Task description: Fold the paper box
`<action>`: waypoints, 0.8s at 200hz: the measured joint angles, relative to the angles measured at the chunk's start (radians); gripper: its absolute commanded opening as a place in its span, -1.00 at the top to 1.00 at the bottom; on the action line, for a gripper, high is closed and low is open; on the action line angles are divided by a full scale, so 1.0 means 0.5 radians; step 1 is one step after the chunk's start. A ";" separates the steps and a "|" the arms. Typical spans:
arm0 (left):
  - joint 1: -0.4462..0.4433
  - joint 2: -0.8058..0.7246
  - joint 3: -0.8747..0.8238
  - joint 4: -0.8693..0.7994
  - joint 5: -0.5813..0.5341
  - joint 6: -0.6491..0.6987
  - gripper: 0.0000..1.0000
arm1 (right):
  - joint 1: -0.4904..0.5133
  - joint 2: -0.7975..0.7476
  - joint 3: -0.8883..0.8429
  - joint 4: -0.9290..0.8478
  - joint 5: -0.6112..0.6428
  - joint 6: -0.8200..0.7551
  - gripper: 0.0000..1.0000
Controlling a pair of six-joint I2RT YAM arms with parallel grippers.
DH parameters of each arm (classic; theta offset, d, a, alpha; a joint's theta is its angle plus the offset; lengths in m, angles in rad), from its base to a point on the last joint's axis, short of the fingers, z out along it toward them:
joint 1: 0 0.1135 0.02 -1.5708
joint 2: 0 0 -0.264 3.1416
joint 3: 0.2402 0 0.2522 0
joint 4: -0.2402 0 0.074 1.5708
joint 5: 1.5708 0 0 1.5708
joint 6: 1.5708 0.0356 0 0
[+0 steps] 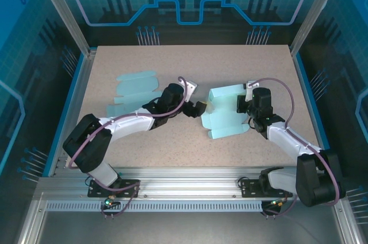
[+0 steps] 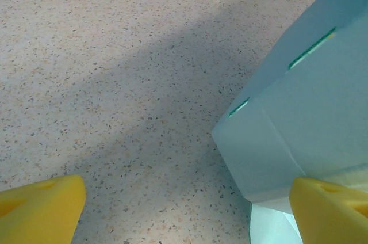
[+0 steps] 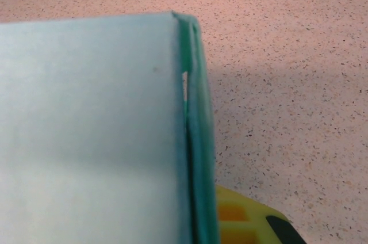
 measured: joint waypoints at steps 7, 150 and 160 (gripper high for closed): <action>0.000 0.000 -0.001 0.000 0.002 0.004 -0.84 | 0.000 0.000 0.000 0.000 0.000 0.000 1.00; -0.093 0.166 0.158 0.080 0.132 0.307 -0.33 | 0.000 0.000 0.000 0.002 -0.007 0.001 1.00; -0.093 0.179 0.177 0.107 0.121 0.310 -0.32 | 0.000 0.000 0.000 0.003 -0.007 0.006 1.00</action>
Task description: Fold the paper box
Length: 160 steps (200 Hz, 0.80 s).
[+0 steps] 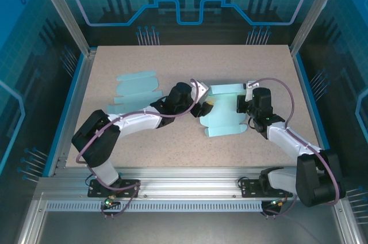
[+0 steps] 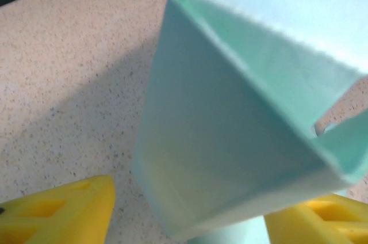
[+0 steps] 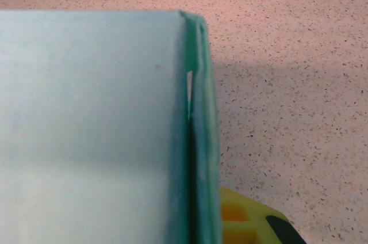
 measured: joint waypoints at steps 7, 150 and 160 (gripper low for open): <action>0.000 0.007 0.008 0.020 -0.009 0.005 -0.26 | 0.000 0.000 0.000 0.001 0.000 0.002 1.00; -0.102 0.166 0.045 0.501 -0.488 0.049 0.14 | -0.002 0.000 0.000 0.057 0.002 0.032 1.00; -0.102 0.166 0.045 0.526 -0.501 0.051 0.22 | -0.002 0.000 0.000 0.059 0.000 0.033 1.00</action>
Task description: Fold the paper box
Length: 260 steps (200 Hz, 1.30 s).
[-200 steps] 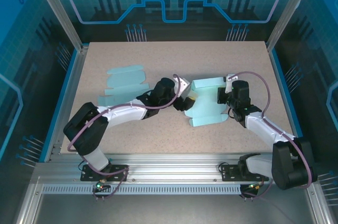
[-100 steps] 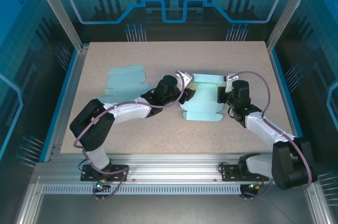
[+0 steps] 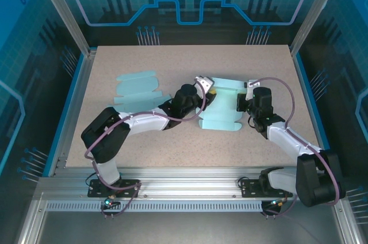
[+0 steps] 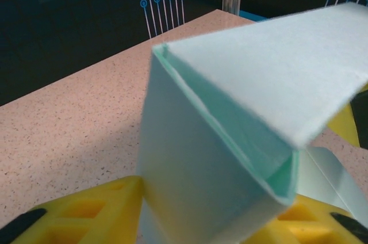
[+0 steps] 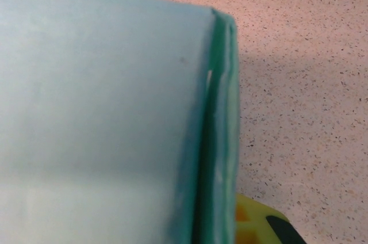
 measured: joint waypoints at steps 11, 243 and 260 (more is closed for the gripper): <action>0.002 0.000 0.000 0.021 -0.015 0.008 0.26 | 0.000 0.000 0.000 0.001 -0.001 0.001 1.00; -0.123 0.197 0.132 0.372 -1.080 -0.185 0.51 | 0.074 -0.011 0.003 0.089 -0.120 -0.011 1.00; -0.129 0.197 0.146 0.336 -1.149 -0.269 0.49 | 0.089 -0.019 0.003 0.098 -0.121 -0.011 1.00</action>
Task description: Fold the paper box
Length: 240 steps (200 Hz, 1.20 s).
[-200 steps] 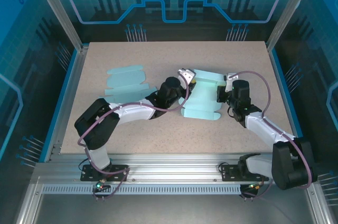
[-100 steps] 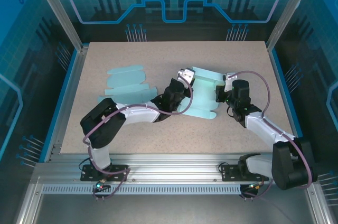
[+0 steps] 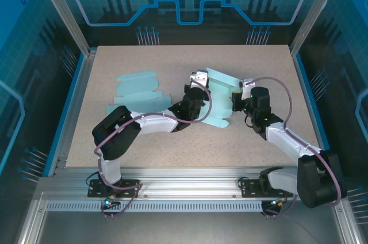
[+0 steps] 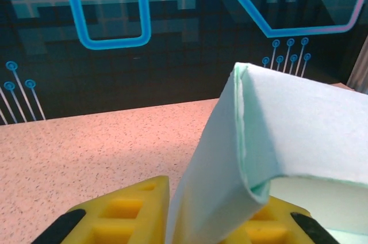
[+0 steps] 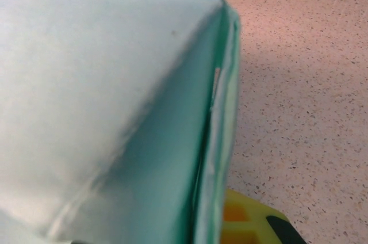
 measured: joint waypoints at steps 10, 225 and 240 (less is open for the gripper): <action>0.000 0.000 0.015 -0.037 -0.030 -0.055 0.47 | 0.009 -0.002 0.000 0.004 0.000 -0.001 1.00; 0.148 -0.224 -0.204 -0.192 0.729 -0.090 0.04 | 0.034 -0.035 -0.004 -0.063 0.099 -0.004 1.00; 0.147 -0.225 -0.211 -0.161 0.740 -0.074 0.08 | 0.034 -0.035 -0.004 -0.060 0.098 0.002 1.00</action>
